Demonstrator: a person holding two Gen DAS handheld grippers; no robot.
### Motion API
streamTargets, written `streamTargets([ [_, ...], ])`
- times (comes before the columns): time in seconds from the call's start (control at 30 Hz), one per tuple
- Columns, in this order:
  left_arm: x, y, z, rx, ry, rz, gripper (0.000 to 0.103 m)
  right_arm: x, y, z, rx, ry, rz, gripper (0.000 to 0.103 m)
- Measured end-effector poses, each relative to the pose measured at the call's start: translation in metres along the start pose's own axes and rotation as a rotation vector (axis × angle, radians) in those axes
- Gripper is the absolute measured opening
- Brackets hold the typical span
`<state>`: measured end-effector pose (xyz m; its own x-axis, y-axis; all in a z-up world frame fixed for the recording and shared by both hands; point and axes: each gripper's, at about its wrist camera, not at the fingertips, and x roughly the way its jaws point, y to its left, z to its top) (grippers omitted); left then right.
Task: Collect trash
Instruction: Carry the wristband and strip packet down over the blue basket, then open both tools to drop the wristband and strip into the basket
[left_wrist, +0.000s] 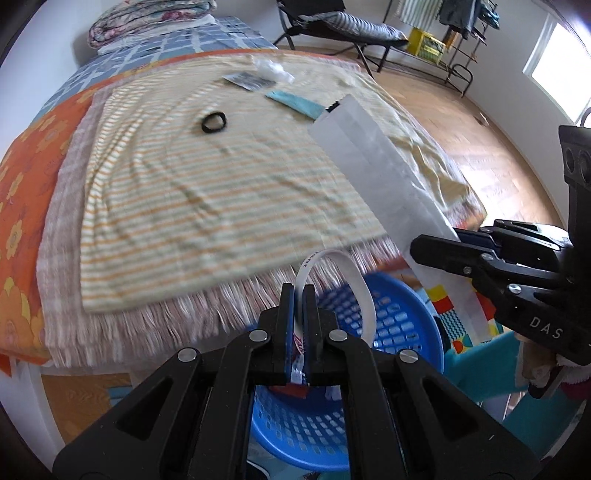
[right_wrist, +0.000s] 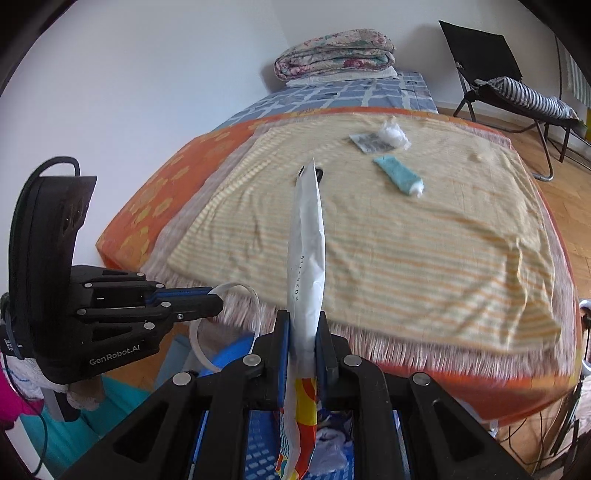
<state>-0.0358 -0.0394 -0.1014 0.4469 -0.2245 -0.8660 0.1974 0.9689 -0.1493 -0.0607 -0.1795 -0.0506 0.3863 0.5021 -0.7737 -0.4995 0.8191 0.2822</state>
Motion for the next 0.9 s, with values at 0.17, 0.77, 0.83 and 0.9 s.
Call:
streamTargets([
  [0.17, 0.003, -0.007, -0.019, 0.015, 0.022, -0.005, 0.002, 0.003, 0.003, -0.021, -0.004, 0.015, -0.002, 0.011],
  [0.77, 0.026, -0.014, -0.058, 0.037, 0.125, -0.001, 0.002, 0.017, 0.014, -0.058, -0.025, 0.085, -0.001, 0.014],
  [0.83, 0.029, -0.014, -0.060, 0.039, 0.141, 0.000, 0.002, 0.019, 0.011, -0.060, -0.008, 0.099, -0.001, 0.015],
  [0.9, 0.032, -0.014, -0.062, 0.043, 0.152, 0.008, 0.006, 0.021, 0.008, -0.062, 0.008, 0.112, -0.006, 0.026],
])
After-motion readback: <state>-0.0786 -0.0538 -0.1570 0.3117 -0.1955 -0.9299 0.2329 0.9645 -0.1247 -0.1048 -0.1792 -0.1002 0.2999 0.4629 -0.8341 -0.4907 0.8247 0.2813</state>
